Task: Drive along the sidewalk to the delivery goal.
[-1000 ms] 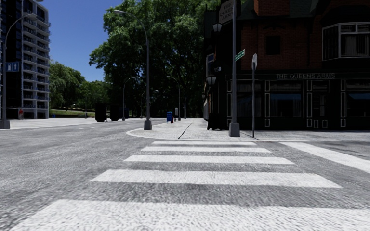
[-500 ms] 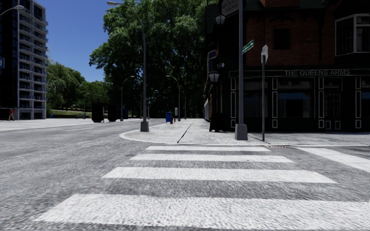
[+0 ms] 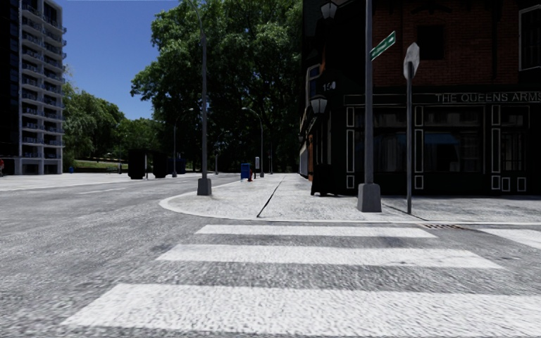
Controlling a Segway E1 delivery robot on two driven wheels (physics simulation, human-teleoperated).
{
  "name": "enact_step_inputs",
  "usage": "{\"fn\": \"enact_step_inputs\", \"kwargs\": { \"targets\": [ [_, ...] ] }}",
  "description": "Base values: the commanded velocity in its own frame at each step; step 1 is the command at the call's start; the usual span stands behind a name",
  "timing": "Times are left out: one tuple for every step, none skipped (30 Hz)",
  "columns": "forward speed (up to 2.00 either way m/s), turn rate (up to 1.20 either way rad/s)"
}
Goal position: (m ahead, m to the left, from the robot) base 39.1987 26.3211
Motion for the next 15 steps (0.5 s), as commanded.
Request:
{"fn": "enact_step_inputs", "kwargs": {
  "targets": [
    [2.00, 0.00],
    [2.00, 0.00],
    [2.00, 0.00],
    [2.00, 0.00],
    [2.00, 0.00],
    [2.00, 0.00],
    [2.00, 0.00],
    [2.00, 0.00],
    [2.00, 0.00],
    [2.00, 0.00],
    [2.00, 0.00],
    [2.00, 0.00],
    [2.00, 0.00],
    [2.00, 0.00],
    [2.00, 0.00]
  ]
}}
